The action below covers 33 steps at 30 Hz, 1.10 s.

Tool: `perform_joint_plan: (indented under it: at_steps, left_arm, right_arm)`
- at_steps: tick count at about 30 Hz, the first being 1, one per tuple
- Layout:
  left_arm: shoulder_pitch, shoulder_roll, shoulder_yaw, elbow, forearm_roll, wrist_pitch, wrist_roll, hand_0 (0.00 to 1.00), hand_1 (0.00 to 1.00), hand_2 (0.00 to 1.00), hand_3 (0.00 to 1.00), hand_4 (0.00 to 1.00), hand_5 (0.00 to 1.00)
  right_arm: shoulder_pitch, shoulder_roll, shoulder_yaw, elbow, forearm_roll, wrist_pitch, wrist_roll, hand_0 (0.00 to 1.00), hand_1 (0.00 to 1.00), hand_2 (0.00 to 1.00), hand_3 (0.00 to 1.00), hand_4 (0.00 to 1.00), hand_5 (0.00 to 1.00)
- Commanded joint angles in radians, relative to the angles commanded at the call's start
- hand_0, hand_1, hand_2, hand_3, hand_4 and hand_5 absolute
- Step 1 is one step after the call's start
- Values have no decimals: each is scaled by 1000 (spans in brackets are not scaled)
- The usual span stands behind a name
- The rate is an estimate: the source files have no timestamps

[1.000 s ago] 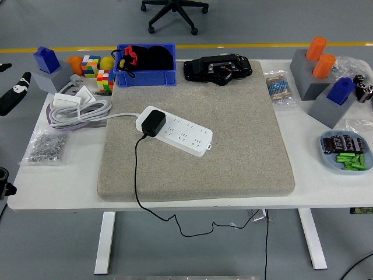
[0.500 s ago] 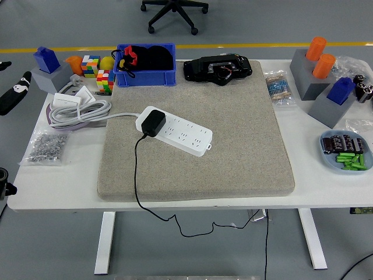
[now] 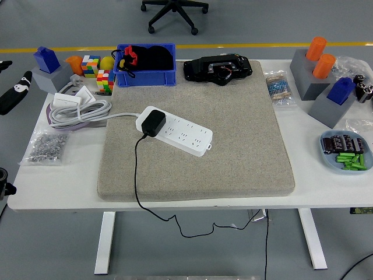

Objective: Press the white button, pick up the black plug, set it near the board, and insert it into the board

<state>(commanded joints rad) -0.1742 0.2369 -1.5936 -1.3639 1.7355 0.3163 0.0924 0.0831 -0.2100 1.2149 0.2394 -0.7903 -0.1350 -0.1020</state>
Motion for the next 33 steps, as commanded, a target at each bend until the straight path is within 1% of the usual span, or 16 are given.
perform_joint_plan:
  at_steps: [22, 33]
  left_arm:
    - [-14, 3, -1, -12, -1, -2, 7, 889, 869, 810, 751, 769, 516]
    - [-7, -1, 4, -31, -8, -3, 9, 889, 869, 811, 750, 769, 515]
  right_arm:
    - [12, -11, -20, 4, 1, 4, -2, 642, 576, 609, 543, 650, 327]
    - [5, -15, -7, 7, -6, 1, 0, 640, 574, 609, 542, 649, 325]
